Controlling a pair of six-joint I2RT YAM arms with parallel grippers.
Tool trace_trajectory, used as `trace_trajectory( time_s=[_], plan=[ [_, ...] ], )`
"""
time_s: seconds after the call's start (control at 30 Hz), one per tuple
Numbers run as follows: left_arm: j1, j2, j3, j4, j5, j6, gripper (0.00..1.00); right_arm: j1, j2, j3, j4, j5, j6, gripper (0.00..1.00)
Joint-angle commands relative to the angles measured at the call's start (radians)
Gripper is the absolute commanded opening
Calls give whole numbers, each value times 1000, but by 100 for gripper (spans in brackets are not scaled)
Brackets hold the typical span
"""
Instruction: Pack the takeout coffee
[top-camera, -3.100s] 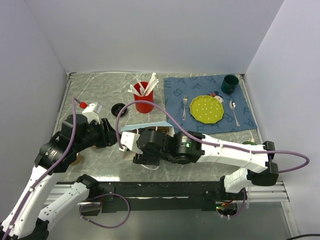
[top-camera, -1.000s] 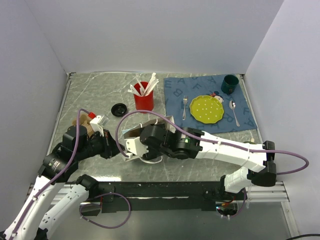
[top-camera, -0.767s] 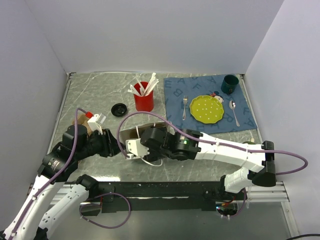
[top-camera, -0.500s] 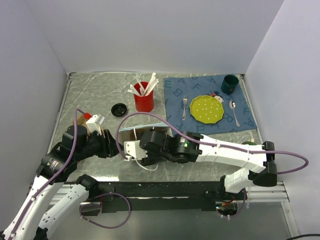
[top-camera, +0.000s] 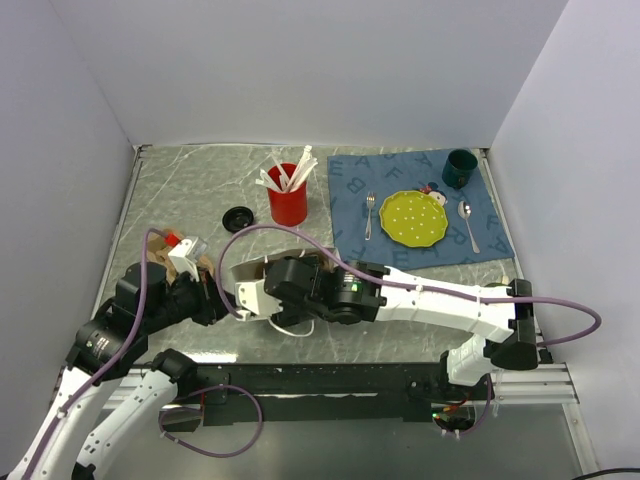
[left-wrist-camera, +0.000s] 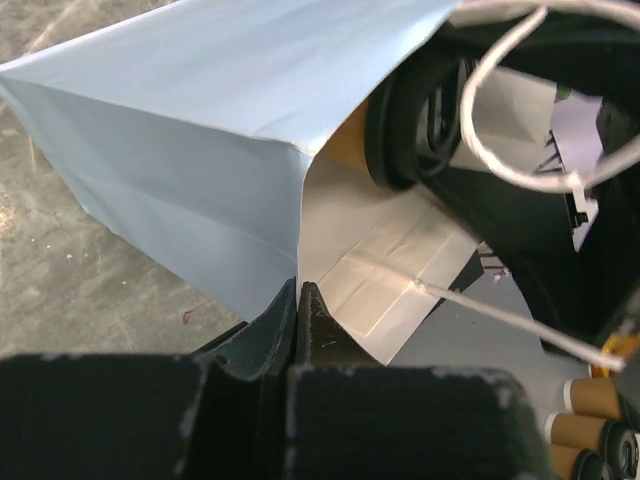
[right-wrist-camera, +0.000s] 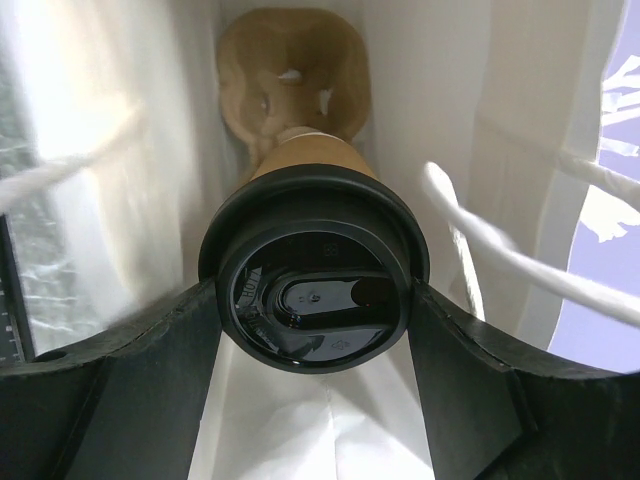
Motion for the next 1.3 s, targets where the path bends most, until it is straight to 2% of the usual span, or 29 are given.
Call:
trace_trajectory(
  time_s=[0.0, 0.13, 0.3, 0.37, 0.4, 0.47, 0.53, 0.67, 0.83, 1.27],
  plan=[
    [2, -31, -11, 71, 62, 64, 1, -37, -8, 69, 50, 28, -43, 34],
    [2, -30, -17, 71, 105, 96, 1, -67, -6, 72, 37, -21, -64, 34],
    [2, -22, -8, 74, 79, 102, 2, -102, -35, -33, 82, -61, -102, 34],
    [2, -13, 12, 56, 41, 76, 15, -100, -34, -46, 79, -70, -90, 34],
    [2, -1, 25, 39, -20, 62, 35, -100, -34, -41, 73, -73, -81, 34],
    [2, 11, 64, -8, -79, 28, 52, -99, -37, -27, 65, -76, -52, 34],
    [2, 28, 92, -38, -137, 18, 53, -94, -42, -27, 65, -79, -35, 33],
    [2, 33, 130, -56, -147, -8, 50, -85, -57, -29, 71, -79, 29, 33],
    [2, 30, 173, -79, -204, -33, 54, -62, -63, -38, 65, -70, 71, 33],
    [2, 44, 164, -72, -262, -51, 47, -5, -62, -50, 48, -49, 143, 33]
  ],
)
